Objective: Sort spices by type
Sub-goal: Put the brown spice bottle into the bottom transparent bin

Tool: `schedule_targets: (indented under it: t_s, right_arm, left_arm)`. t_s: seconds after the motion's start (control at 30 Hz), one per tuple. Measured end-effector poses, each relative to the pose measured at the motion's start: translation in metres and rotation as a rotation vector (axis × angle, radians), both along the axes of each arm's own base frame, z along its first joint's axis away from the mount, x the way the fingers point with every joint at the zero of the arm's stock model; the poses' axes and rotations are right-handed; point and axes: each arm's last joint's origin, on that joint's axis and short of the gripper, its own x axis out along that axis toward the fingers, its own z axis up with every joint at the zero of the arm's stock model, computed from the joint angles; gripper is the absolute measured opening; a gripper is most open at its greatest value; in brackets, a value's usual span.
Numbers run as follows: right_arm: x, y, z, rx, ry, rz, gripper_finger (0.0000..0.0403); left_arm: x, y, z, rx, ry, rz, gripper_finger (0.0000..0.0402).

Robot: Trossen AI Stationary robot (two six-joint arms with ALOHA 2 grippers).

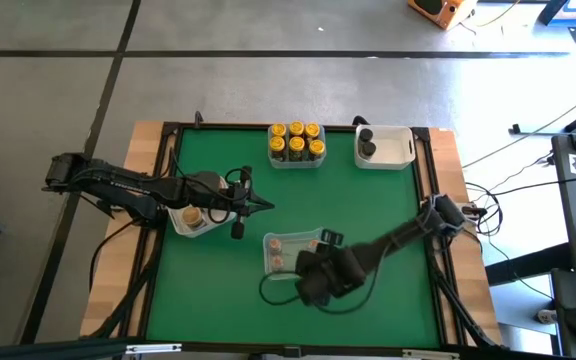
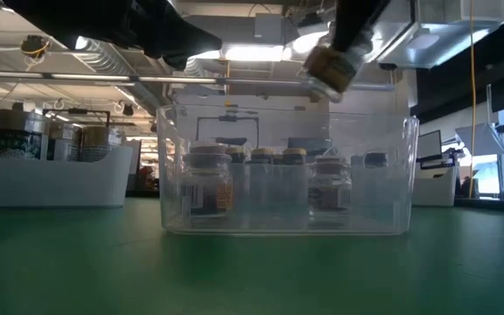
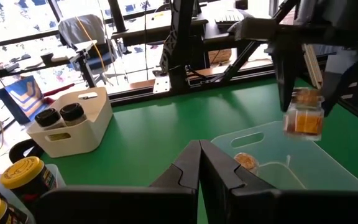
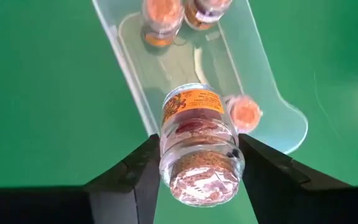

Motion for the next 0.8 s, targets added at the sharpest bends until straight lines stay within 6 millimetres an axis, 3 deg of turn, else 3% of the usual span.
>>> schedule_targets:
  t_s: [0.37, 0.8]
  right_arm:
    - [0.025, -0.045, -0.012, 0.161, 0.126, -0.050, 0.0189]
    - [0.043, -0.049, -0.067, 0.188, 0.319, -0.022, 0.0189]
  left_arm:
    - [0.000, 0.000, 0.000, 0.004, 0.000, -0.001, 0.0004]
    - [0.000, 0.000, 0.000, 0.004, 0.000, -0.001, 0.0003]
